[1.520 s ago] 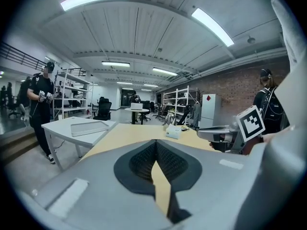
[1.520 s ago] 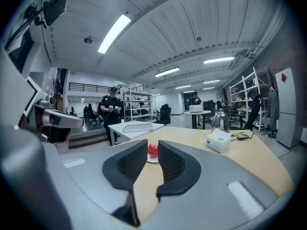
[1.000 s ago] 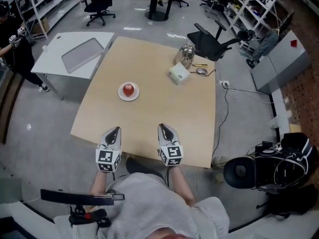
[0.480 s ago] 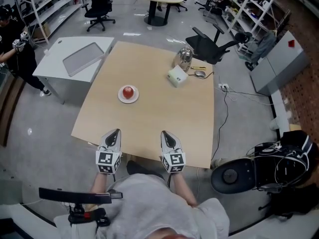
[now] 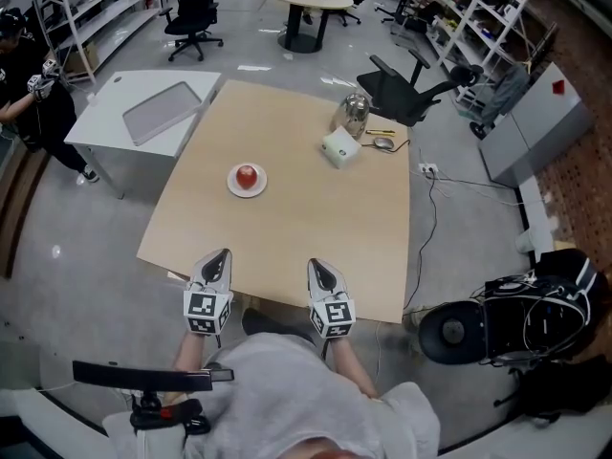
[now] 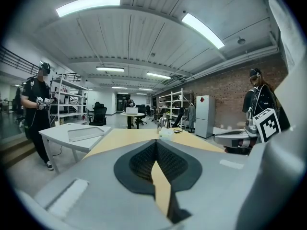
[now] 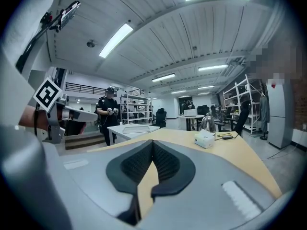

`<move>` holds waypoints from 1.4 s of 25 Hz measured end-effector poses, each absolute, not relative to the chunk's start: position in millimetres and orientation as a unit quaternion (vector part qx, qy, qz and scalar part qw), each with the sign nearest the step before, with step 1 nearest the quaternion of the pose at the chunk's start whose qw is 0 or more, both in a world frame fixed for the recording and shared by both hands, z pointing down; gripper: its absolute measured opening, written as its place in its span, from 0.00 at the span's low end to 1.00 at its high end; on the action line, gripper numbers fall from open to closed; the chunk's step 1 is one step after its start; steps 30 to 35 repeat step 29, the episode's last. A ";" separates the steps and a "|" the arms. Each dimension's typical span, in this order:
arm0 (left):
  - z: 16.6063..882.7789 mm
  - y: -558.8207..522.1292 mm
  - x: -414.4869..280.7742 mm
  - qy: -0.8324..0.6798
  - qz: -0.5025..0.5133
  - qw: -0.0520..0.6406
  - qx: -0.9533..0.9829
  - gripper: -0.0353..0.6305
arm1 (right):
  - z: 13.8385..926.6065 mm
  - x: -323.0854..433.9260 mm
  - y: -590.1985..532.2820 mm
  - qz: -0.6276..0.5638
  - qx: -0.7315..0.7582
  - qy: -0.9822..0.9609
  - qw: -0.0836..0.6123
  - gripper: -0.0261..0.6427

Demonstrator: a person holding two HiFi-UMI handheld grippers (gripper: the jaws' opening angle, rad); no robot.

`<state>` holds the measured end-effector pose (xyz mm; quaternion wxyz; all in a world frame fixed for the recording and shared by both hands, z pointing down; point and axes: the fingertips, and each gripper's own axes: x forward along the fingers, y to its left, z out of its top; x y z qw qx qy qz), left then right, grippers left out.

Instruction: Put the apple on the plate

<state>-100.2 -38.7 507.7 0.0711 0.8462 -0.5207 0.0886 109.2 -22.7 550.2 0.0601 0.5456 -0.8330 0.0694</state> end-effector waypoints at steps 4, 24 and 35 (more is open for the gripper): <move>506.4 -30.9 -95.8 -0.519 0.090 0.072 0.847 0.08 | 547.0 111.2 -19.3 0.067 0.546 -0.833 0.061 0.05; 488.4 -2.4 -99.3 -0.520 0.092 0.070 0.847 0.08 | 530.9 105.0 10.5 0.071 0.545 -0.834 0.057 0.05; 481.7 -1.6 -106.7 -0.520 0.092 0.068 0.846 0.08 | 524.9 99.5 11.0 0.069 0.547 -0.832 0.056 0.05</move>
